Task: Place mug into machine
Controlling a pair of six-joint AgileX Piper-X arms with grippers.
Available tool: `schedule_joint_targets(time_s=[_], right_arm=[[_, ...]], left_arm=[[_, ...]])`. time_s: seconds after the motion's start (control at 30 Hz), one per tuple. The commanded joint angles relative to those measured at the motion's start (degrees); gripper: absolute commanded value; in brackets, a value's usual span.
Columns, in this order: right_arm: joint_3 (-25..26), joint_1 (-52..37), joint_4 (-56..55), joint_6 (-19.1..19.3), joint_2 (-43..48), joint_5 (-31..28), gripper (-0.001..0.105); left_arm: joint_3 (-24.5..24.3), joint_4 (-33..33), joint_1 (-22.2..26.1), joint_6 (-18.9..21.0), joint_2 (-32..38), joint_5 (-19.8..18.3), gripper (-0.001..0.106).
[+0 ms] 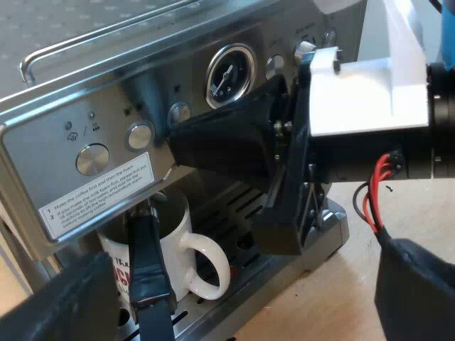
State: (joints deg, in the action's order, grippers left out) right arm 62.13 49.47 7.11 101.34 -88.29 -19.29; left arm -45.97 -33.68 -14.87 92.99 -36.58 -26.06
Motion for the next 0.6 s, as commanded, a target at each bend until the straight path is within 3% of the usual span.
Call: schedule_joint_targets(time_s=[0.03,0.27,0.6], right_arm=[[1.5,-0.1,0.9,0.4,-0.3,-0.2,0.000],[1.7,-0.1,0.1,0.6,-0.4,-4.9,0.000],[1.7,0.0,-0.3,0.9,0.0,-5.8,0.000]], left_arm=[[-0.3,1.1,0.0,1.1,0.1,-0.7,0.102],[-0.3,1.1,0.0,1.1,0.1,-0.7,0.102],[-0.3,1.1,0.0,1.1,0.1,-0.7,0.102]])
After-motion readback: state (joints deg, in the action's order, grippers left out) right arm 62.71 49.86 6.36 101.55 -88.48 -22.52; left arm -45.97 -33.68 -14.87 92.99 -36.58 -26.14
